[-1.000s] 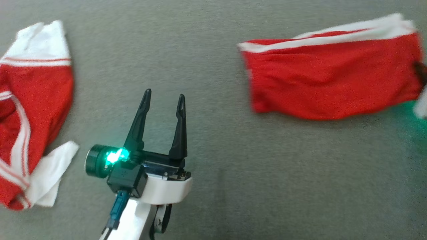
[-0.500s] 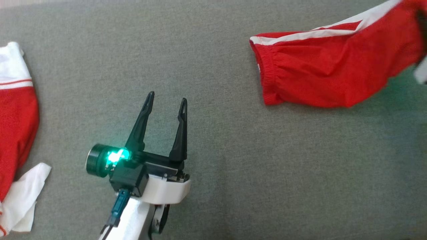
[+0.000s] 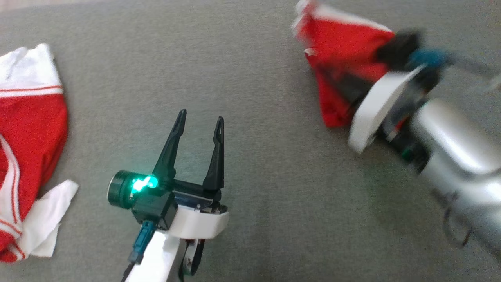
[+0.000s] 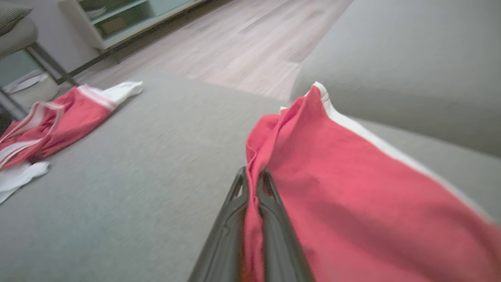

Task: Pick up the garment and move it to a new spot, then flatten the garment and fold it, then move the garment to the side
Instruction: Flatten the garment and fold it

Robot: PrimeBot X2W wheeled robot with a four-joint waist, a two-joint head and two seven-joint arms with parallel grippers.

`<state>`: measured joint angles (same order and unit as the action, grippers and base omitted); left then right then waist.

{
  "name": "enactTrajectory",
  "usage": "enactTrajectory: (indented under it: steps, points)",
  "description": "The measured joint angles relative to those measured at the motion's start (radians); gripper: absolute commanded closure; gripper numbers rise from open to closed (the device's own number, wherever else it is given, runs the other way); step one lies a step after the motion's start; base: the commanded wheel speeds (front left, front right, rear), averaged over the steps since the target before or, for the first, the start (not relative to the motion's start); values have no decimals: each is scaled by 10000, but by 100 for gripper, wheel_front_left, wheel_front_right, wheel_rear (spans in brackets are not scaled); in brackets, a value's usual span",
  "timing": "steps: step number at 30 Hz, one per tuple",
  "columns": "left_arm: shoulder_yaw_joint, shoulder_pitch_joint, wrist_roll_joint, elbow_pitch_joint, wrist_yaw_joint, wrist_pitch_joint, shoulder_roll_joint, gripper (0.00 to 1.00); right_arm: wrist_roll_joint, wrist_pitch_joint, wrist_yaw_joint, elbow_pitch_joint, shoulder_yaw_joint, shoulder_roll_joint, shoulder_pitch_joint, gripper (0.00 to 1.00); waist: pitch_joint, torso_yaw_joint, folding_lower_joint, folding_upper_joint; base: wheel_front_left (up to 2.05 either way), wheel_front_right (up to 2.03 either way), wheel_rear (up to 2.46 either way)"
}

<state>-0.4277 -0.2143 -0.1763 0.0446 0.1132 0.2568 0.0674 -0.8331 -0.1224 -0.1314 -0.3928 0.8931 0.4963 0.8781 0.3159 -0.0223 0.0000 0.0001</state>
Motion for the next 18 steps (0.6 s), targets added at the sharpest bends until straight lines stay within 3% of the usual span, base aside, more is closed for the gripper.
enactTrajectory:
  steps: [1, 2, 5, 12, 16, 18]
  points:
    - [-4, -2, 0, 2, 0, 0, -21, 0, 38, -203, 0, 77, 86, -265, -290, 17, 7, 80, 0, 0, 0, 0, 0]
    - [-8, -5, -2, 13, 0, 0, -42, 0, 150, -326, 0, 107, 146, -489, -606, 0, 11, 161, 1, 0, 0, 0, 0]
    - [-2, -3, -111, 40, 0, 0, -86, 0, 610, -174, 0, 119, -249, -894, -1506, 0, -31, 382, 1, 0, 0, 0, 0]
    - [199, 498, -261, 33, 48, 0, -125, 0, 1778, 1651, 0, 481, -3570, -1074, -2758, 0, -727, 505, 0, 0, 0, 0, 0]
    - [552, 1195, -242, -19, 201, 0, -128, 0, 2042, 2980, 0, 652, -5304, -1406, -4829, 0, -1477, 446, -1, 0, 0, 0, 0]
    - [750, 1455, -249, -61, 211, 0, -128, 0, 2345, 3313, 0, 604, -5590, -1453, -5591, 0, -1795, 417, -1, 0, 0, 0, 0]
